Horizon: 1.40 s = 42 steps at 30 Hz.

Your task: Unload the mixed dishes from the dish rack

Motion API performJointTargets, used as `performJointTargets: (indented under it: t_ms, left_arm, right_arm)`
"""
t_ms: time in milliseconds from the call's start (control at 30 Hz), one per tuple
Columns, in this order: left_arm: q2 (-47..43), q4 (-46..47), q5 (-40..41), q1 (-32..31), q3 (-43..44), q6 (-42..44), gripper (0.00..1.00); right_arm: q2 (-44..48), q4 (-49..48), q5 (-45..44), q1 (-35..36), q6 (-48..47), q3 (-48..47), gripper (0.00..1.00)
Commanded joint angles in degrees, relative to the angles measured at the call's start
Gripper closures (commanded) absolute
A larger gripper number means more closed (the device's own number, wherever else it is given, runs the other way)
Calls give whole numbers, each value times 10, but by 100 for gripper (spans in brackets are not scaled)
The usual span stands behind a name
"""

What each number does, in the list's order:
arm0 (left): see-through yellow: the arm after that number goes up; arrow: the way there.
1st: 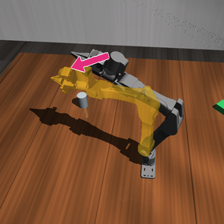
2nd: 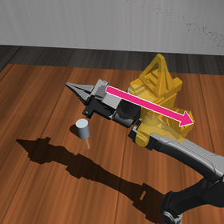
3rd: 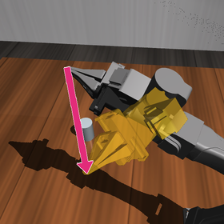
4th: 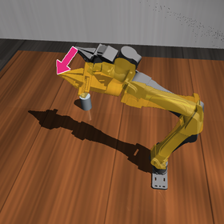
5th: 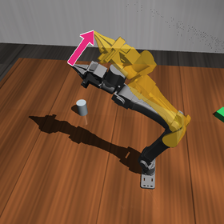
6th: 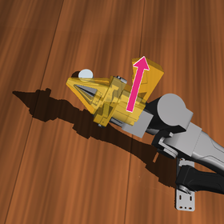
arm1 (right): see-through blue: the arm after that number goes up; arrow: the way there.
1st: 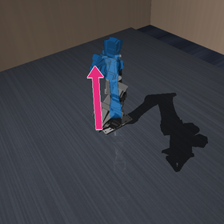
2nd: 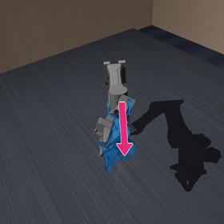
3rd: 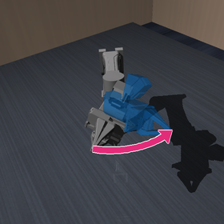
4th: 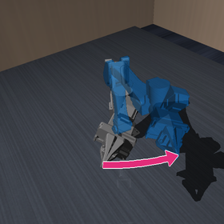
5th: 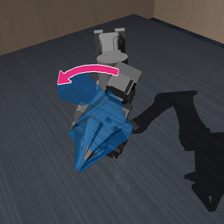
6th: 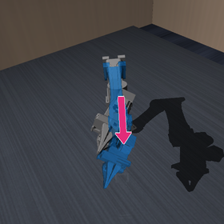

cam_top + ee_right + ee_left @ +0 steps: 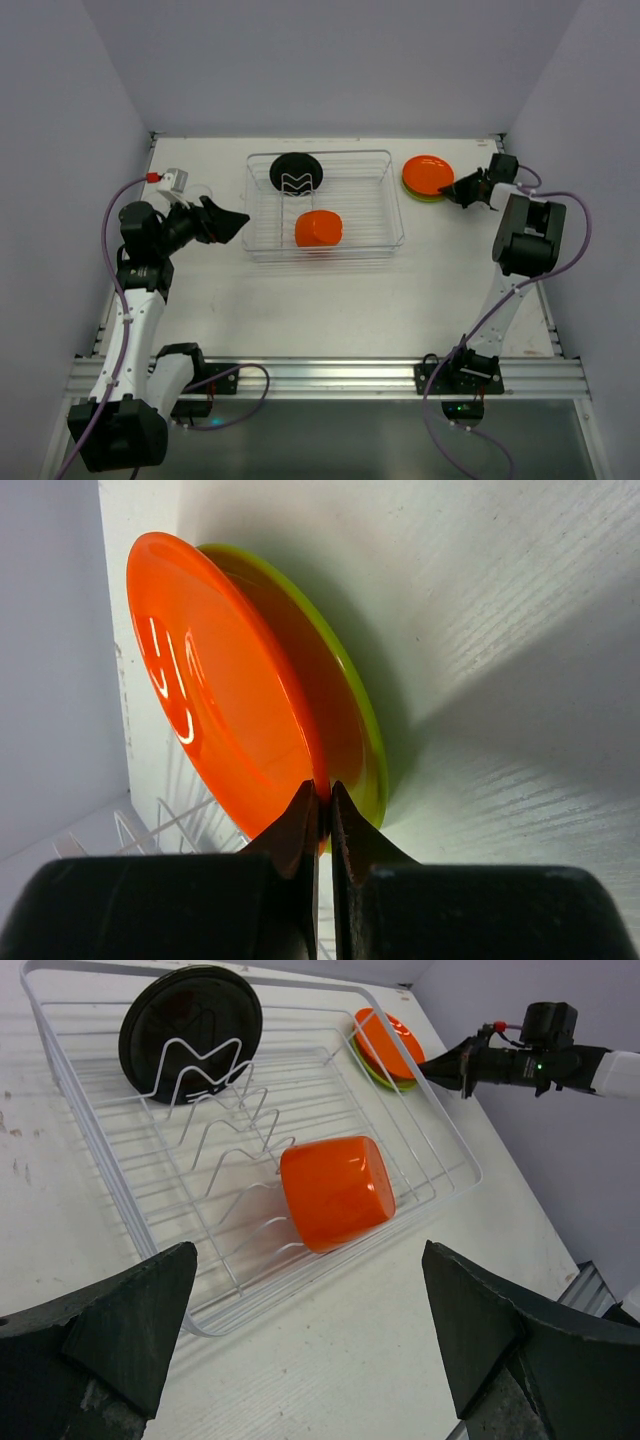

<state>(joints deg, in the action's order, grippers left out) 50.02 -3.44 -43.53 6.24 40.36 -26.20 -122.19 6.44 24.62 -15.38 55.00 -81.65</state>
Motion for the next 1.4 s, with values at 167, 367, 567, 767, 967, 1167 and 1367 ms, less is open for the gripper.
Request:
performJointTargets:
  t_ms: [167, 367, 567, 767, 967, 1167, 1367]
  left_arm:
    - [-8, 24, -15, 2, -5, -9, 0]
    - [-5, 24, -18, 2, -4, -10, 0]
    - [-4, 24, -18, 3, -4, -10, 0]
    - [-8, 24, -18, 4, -5, -10, 0]
    - [-9, 24, -20, 5, -5, -10, 0]
    - [-9, 25, -24, 8, -6, -12, 0]
    - [-10, 24, -25, 8, -6, -13, 0]
  right_arm:
    - [-11, 27, -2, 8, -15, -48, 92]
    - [-11, 30, -2, 10, -17, -49, 80]
    - [-1, 31, -14, 12, -21, -40, 68]
    - [6, 40, -25, 14, -29, -43, 64]
    - [16, 80, -41, 17, -52, -69, 62]
    - [6, 150, -60, 23, -75, -126, 50]
    - [6, 178, -66, 31, -81, -149, 40]
